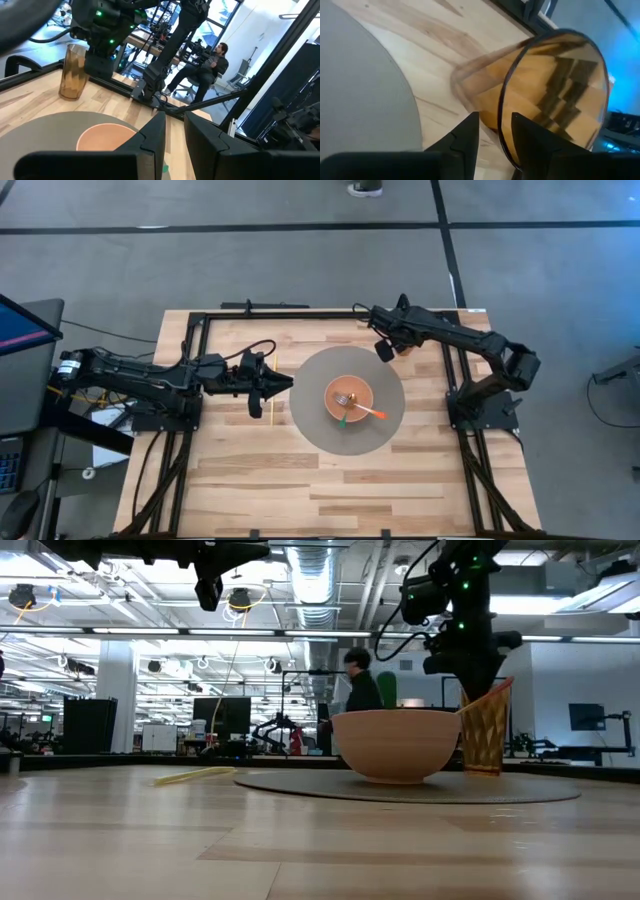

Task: Pick & Place Utensil
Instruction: Put the brown cup on top of the orange bowl on the gray mat

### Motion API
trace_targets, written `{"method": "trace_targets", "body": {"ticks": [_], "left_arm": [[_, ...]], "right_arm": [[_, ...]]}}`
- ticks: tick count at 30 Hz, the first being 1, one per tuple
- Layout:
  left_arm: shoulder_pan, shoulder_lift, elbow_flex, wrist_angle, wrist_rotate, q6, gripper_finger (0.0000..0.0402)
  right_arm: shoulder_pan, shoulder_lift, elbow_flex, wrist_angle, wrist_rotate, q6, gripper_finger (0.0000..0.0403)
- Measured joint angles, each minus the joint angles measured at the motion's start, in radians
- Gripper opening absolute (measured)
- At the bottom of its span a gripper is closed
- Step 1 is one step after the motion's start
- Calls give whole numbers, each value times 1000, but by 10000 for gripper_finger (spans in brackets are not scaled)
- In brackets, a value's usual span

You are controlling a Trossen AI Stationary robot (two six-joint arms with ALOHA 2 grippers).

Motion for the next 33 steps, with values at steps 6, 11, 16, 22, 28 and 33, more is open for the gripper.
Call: {"method": "trace_targets", "body": {"ticks": [6,11,16,22,28,33], "left_arm": [[0,0,0,7,0,0,72],[0,0,0,7,0,0,72],[0,0,0,8,0,0,72],[0,0,0,7,0,0,72],[0,0,0,7,0,0,72],[0,0,0,8,0,0,72]], "right_arm": [[0,0,0,1,5,-69,52],[7,-3,0,5,30,-175,11],[46,-3,46,-45,34,-183,8],[140,-4,159,-63,-121,-165,12],[225,-4,217,-71,-284,-159,4],[278,14,217,-80,-314,-120,8]]}}
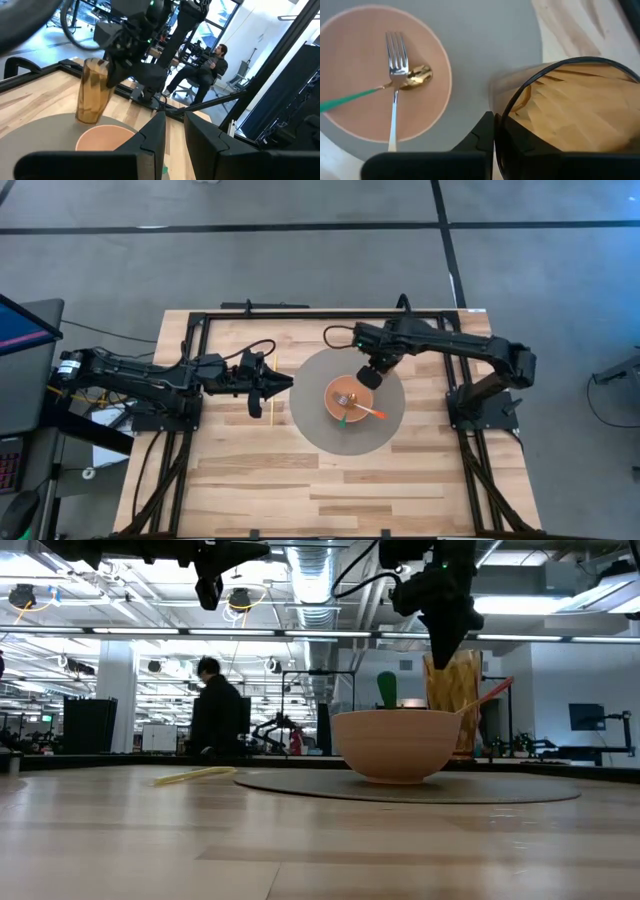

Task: Pick & Place Utensil
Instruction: Put the brown cup on top of the orange bowl on the gray mat

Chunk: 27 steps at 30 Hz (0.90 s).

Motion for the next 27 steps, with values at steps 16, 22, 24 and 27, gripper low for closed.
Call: {"method": "trace_targets", "body": {"ticks": [16,22,24,27], "left_arm": [[0,0,0,0,0,0,72],[0,0,0,0,0,0,72],[0,0,0,0,0,0,72],[0,0,0,0,0,0,72]], "right_arm": [[45,98,2,18,-4,-62,9],[44,75,27,44,4,-94,5],[40,61,37,74,5,-117,6],[26,48,44,171,4,-166,8]]}}
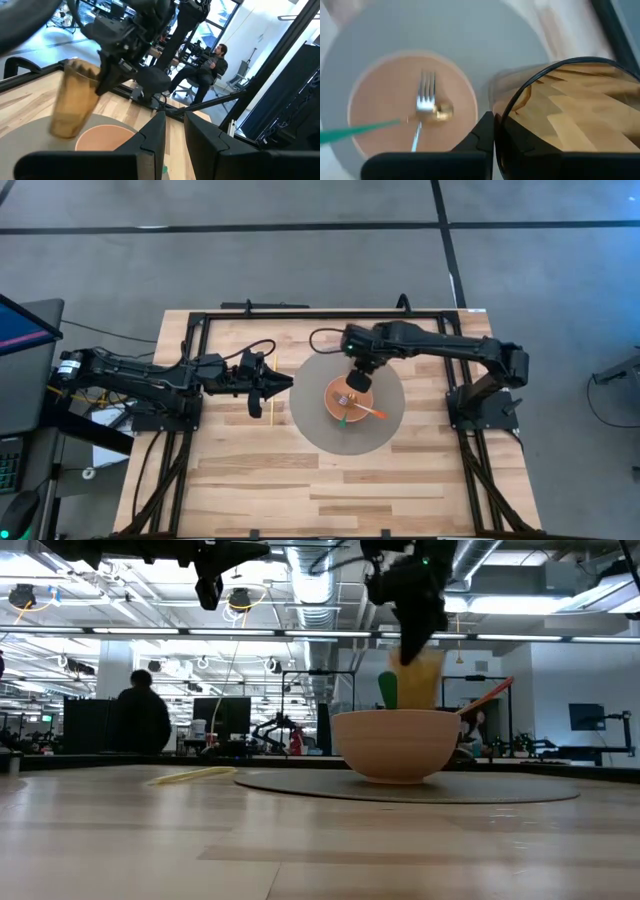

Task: Pick & Place Utensil
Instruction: Put the brown cup on top of the orange bowl on the gray mat, then put the yellow straw into the brown cup on the gray mat

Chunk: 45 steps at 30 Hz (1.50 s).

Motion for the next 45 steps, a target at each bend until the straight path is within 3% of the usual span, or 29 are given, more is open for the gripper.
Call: {"method": "trace_targets", "body": {"ticks": [4,14,25,31,45], "left_arm": [[0,0,0,1,0,0,72],[1,0,0,7,0,4,72],[1,0,0,11,0,4,72],[1,0,0,11,0,4,72],[1,0,0,15,0,4,72]], "right_arm": [[-28,20,0,88,-14,-72,5],[-88,85,-2,48,-90,-107,8],[-114,85,-2,52,-90,-137,65],[-104,79,5,52,-89,-192,76],[-80,79,292,-106,-87,-154,77]]}}
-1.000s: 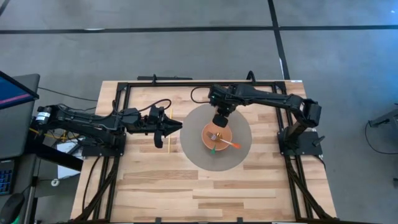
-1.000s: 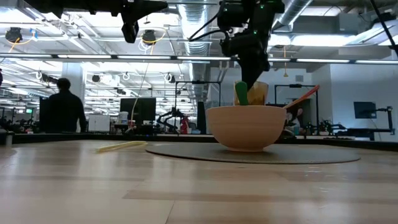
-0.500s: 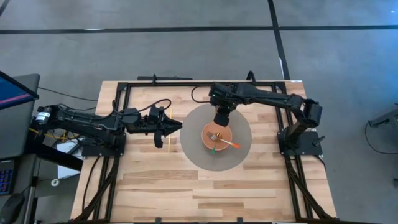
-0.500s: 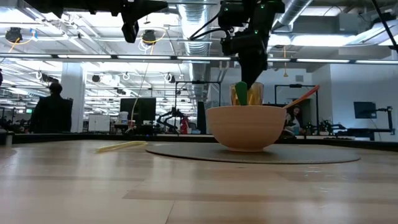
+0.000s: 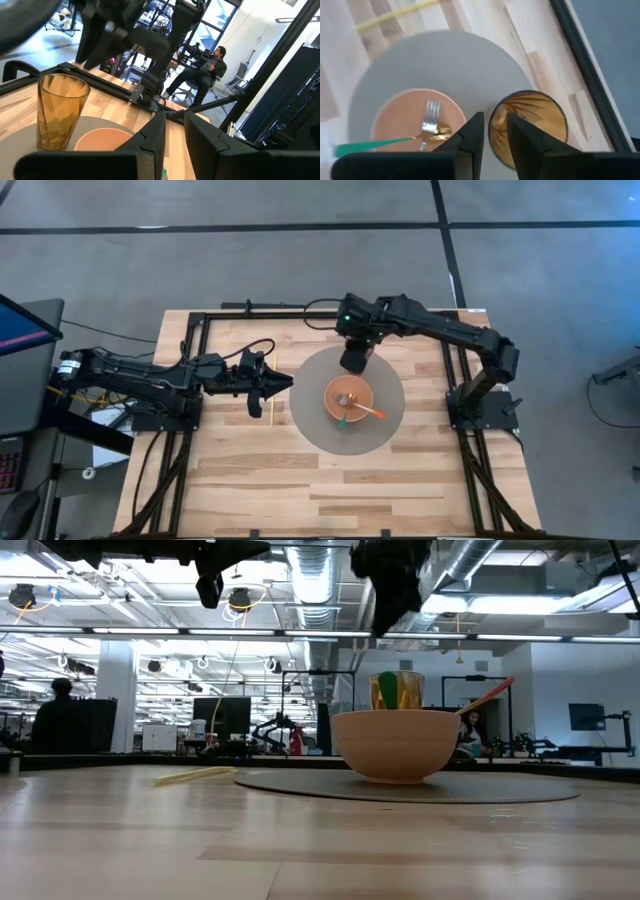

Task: Pick & Place Utensil
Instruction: Put the yellow straw into the brown cup on the gray mat

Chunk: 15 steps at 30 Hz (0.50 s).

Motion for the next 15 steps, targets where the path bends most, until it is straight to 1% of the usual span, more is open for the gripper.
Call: {"method": "trace_targets", "body": {"ticks": [4,7,12,15], "left_arm": [[0,0,0,0,0,0,72],[0,0,0,0,0,0,72],[-22,0,-6,-14,28,0,72],[-60,0,-29,-19,31,0,72]], "right_arm": [[22,-1,114,-103,0,68,77],[57,-30,142,-172,5,63,77],[139,-131,77,-124,3,22,77],[182,-220,-21,-63,-1,-25,77]]}}
